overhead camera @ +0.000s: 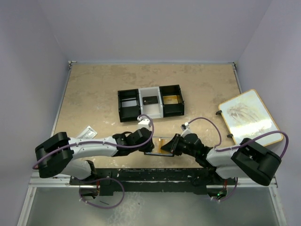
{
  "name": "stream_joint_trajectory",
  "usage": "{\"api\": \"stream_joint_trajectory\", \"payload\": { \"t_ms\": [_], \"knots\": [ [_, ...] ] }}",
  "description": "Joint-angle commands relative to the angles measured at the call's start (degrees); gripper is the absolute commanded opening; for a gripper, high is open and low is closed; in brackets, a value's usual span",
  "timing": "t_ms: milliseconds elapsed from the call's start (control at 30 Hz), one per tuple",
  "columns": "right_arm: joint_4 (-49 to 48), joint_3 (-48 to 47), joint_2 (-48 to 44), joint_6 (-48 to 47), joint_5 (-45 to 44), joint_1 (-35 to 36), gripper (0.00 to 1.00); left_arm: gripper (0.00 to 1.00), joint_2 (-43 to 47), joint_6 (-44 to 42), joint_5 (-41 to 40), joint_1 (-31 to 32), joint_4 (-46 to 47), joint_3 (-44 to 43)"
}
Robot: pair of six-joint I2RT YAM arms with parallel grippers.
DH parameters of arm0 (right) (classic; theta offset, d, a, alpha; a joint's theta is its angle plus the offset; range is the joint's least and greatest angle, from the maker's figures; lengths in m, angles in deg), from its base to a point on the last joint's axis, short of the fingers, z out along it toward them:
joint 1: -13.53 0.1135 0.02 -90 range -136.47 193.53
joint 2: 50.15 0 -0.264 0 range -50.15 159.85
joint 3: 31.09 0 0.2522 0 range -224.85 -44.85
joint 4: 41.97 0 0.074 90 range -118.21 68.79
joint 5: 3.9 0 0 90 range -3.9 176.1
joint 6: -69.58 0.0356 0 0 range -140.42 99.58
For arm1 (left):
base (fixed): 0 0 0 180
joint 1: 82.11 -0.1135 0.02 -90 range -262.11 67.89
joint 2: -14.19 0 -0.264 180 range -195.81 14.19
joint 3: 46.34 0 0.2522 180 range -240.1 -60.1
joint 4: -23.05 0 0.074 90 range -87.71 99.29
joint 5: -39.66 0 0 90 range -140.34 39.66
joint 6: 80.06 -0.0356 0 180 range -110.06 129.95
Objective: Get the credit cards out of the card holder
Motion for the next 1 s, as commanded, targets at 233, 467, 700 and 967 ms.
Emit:
{"api": "stream_joint_trajectory", "payload": {
  "t_ms": [233, 467, 700, 967],
  "knots": [
    [-1.07, 0.71, -1.47, -0.88, -0.74, -0.16, 0.32, 0.06, -3.63, 2.02, -0.8, 0.62, 1.12, 1.23],
    [-3.74, 0.5, 1.64, -1.24, 0.23, -0.15, 0.33, 0.05, -2.66, 2.33, -1.17, 0.84, 0.08, 2.98],
    [-8.09, -0.21, 7.36, -0.65, 0.77, -0.15, 0.33, 0.04, -3.43, 2.54, -1.44, 1.1, -0.02, 3.49],
    [-13.35, -2.54, 15.01, 0.27, 3.25, -0.15, 0.29, 0.04, -3.37, 2.59, -1.72, 1.3, -0.25, 3.79]
  ]
}}
